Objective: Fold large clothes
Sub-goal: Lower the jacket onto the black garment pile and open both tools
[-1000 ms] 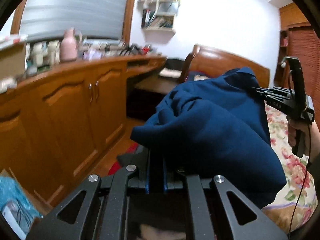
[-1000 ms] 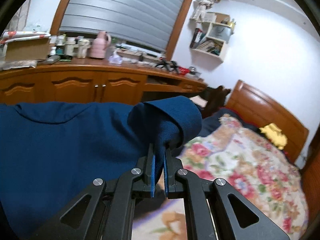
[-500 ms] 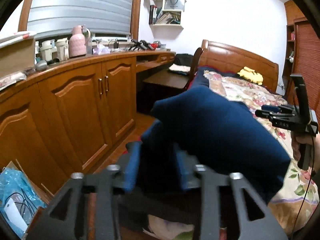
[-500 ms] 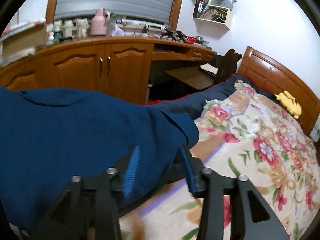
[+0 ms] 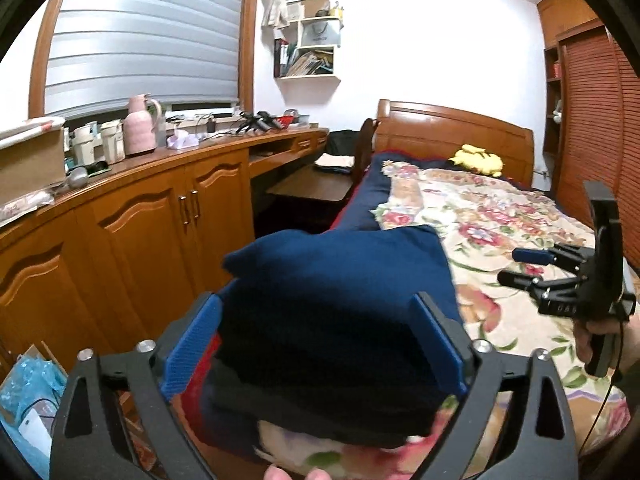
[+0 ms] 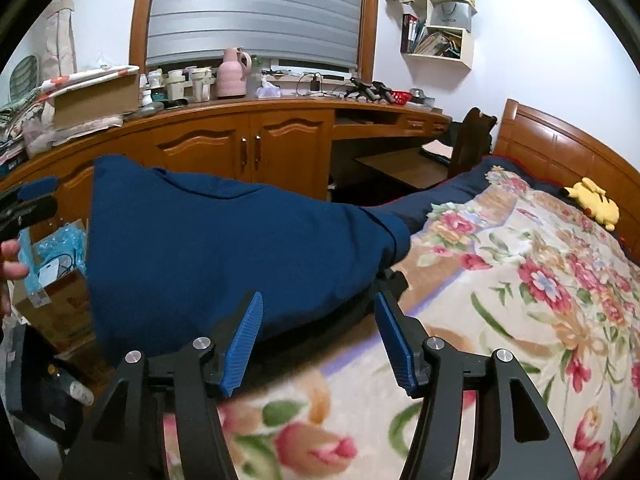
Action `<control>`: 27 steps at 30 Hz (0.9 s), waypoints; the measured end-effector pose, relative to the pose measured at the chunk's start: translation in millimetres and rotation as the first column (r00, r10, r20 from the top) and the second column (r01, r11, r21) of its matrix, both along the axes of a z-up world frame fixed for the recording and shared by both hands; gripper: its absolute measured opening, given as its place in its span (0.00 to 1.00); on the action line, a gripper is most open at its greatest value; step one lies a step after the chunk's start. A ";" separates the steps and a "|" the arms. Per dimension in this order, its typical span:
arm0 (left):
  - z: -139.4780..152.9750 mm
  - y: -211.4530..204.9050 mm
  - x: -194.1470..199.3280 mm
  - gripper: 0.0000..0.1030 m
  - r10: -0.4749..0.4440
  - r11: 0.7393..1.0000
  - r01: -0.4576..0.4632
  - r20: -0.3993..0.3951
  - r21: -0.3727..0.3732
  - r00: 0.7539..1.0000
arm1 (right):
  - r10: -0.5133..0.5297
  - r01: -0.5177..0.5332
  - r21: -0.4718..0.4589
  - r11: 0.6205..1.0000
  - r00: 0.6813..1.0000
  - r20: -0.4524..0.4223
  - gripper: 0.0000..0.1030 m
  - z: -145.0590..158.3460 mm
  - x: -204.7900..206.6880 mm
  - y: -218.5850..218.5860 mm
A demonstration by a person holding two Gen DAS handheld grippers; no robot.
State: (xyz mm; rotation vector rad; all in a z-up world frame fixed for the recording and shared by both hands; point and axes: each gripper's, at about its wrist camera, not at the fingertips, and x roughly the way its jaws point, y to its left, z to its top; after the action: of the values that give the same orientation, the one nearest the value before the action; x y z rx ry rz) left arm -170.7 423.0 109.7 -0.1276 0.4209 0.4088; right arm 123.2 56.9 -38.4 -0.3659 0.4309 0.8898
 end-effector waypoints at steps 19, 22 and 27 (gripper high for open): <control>-15.4 -135.1 62.7 1.00 -0.225 0.974 0.225 0.005 0.003 0.974 | -0.118 0.118 0.038 0.992 0.993 -0.001 0.78 -7.6 -37.8 -114.6; -22.3 -160.8 78.4 1.00 -0.259 0.966 0.259 -0.004 0.004 0.966 | -0.153 0.153 0.046 0.987 0.988 -0.007 0.79 -10.8 -40.9 -137.6; -37.4 -201.3 102.9 1.00 -0.303 0.953 0.303 -0.020 0.000 0.953 | -0.226 0.227 0.063 0.972 0.974 -0.016 0.79 -14.6 -49.1 -173.6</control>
State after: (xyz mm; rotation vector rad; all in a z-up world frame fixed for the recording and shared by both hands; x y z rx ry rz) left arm -67.8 221.8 72.3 -0.0542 0.4515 0.1076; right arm 74.1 -116.7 -52.9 -0.2482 0.4415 0.6808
